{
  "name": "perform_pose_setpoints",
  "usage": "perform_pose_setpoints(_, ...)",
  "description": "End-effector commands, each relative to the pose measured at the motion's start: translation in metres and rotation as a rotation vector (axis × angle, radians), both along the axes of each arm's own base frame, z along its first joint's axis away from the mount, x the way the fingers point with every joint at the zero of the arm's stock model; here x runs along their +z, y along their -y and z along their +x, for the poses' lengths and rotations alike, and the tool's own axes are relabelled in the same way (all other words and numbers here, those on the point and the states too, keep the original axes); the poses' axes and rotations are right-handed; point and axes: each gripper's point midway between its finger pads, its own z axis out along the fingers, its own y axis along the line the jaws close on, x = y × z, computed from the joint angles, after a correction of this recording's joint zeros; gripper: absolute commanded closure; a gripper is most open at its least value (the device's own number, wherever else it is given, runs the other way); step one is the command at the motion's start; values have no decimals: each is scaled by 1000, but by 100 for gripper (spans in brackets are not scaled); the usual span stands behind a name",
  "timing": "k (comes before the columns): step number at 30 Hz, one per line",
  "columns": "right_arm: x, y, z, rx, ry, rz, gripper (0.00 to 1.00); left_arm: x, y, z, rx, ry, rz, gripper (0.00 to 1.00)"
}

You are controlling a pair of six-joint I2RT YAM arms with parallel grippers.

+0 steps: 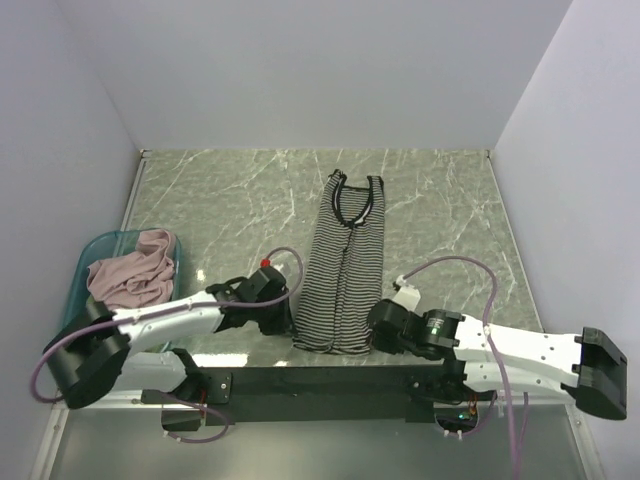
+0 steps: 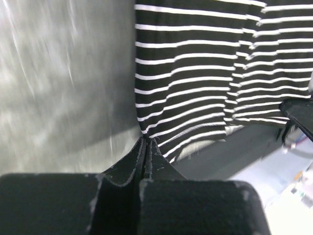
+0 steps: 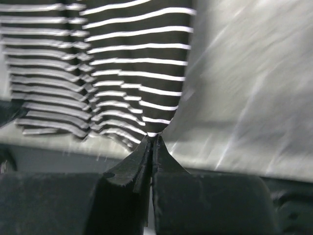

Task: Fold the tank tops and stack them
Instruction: Fold the tank top

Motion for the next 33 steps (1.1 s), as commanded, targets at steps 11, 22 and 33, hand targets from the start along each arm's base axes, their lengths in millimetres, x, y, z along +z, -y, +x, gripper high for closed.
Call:
perform_pose_setpoints(11, 63, -10, 14, -53, 82, 46, 100, 68, 1, 17, 11, 82, -20, 99)
perform_pose_setpoints(22, 94, 8, 131, -94, 214, -1, 100, 118, 43, 162, 86, 180, -135, 99)
perform_pose_setpoints(33, 89, 30, 237, -168, 225, -3, 100, 96, 59, 275, 222, 163, -150, 99)
